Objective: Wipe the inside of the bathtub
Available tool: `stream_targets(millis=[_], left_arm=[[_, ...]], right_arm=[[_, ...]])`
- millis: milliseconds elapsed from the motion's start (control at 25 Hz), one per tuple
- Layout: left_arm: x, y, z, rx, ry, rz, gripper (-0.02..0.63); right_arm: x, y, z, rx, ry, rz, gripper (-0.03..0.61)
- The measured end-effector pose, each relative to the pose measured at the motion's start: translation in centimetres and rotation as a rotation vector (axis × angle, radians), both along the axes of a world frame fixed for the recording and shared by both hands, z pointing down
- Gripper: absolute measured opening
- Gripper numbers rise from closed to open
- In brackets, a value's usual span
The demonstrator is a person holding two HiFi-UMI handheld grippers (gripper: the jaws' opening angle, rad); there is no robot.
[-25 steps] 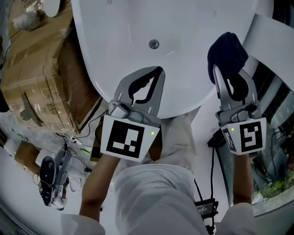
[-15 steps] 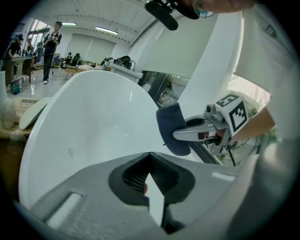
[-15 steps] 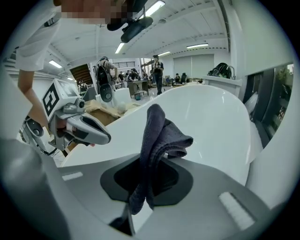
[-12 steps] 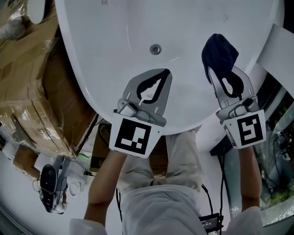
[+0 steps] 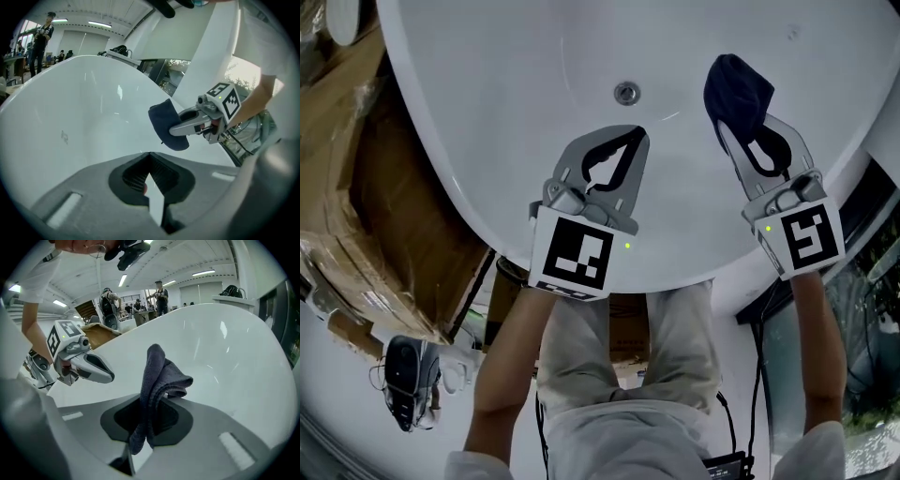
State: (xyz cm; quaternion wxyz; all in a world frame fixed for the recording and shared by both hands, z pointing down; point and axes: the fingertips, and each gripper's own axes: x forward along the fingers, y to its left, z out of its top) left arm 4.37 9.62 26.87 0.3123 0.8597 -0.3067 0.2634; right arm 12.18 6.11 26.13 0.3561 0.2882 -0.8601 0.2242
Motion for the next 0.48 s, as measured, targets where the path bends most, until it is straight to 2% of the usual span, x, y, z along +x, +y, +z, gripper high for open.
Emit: stream_targets(millis=[280,360,480], left_arm=[[1.0,0.5,5.1,-0.031,-0.01,0.087,-0.001],[1.7,0.9,6.2,-0.038,-0.007,0.118,-0.001],[2.7,1.8,7.9,-0.046,-0.01,0.196,0.0]], right_arm=[[0.2,-0.1,6.7,-0.108,0.005,0.005,0.057],[0.1,0.0,8.2,-0.115,0.02,-0.03,0.057],[-0.5,-0.4,9.9,-0.073,0.041,-0.115,0.057]])
